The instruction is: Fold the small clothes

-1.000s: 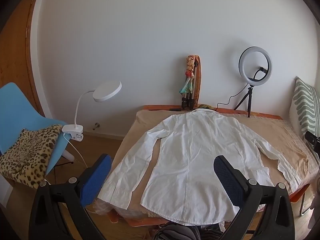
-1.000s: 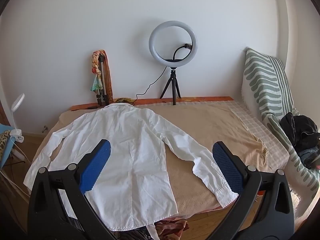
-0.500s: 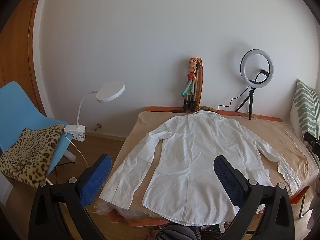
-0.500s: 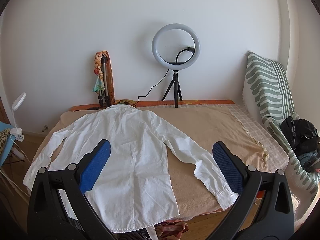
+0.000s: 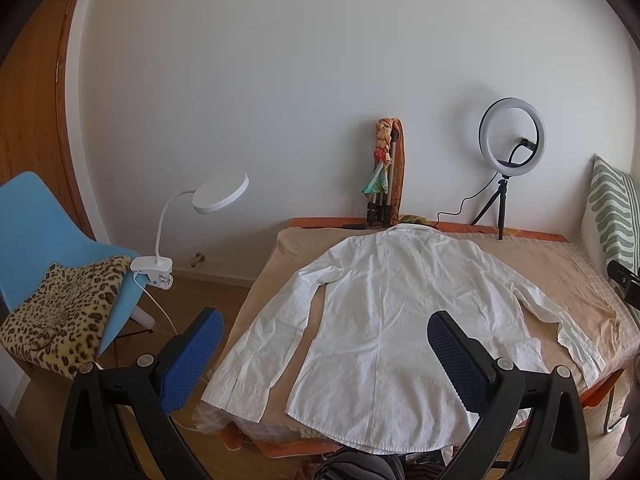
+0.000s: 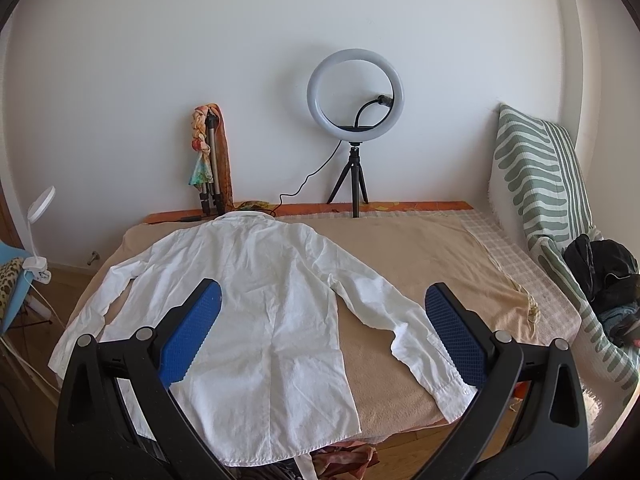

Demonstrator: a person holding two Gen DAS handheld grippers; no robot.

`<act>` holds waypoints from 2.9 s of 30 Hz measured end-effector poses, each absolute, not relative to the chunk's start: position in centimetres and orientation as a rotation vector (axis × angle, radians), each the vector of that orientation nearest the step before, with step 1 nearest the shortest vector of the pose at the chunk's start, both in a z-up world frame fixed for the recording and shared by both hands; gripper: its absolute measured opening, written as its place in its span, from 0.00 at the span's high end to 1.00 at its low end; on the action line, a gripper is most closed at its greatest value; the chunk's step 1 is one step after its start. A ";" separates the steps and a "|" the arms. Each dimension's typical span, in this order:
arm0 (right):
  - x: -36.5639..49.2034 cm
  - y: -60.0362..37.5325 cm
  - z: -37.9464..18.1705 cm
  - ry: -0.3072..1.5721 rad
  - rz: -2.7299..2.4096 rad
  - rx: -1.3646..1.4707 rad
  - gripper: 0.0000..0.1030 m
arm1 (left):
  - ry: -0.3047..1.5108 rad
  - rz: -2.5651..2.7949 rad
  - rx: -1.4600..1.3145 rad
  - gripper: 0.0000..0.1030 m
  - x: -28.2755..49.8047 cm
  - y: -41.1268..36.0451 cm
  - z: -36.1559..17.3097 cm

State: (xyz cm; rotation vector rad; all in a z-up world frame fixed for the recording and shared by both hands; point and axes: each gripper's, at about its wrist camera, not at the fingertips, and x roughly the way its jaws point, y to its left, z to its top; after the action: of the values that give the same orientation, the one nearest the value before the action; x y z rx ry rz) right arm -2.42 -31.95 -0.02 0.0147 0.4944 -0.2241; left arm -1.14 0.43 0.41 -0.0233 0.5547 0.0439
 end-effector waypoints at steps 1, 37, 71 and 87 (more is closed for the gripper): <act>-2.3 -32.0 0.0 0.495 -0.225 0.014 0.00 | 0.558 0.047 -0.020 0.00 -1.1 0.3 0.4; -1.2 -32.4 -1.6 0.525 -0.210 0.030 0.00 | 0.594 0.083 0.005 0.00 0.9 0.6 -1.3; 1.9 -28.5 -5.2 0.583 -0.073 0.013 0.12 | 0.813 -0.017 -0.372 0.46 8.0 18.1 -13.7; 2.5 -27.3 -6.9 0.624 -0.076 -0.063 0.13 | 0.998 0.069 -0.575 0.52 7.8 23.0 -25.9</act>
State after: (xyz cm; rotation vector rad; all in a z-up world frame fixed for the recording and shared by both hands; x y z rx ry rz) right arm 2.54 -27.29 -6.91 -0.0632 0.6241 -0.0756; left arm 7.85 23.03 -25.92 -0.5754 0.9980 0.0688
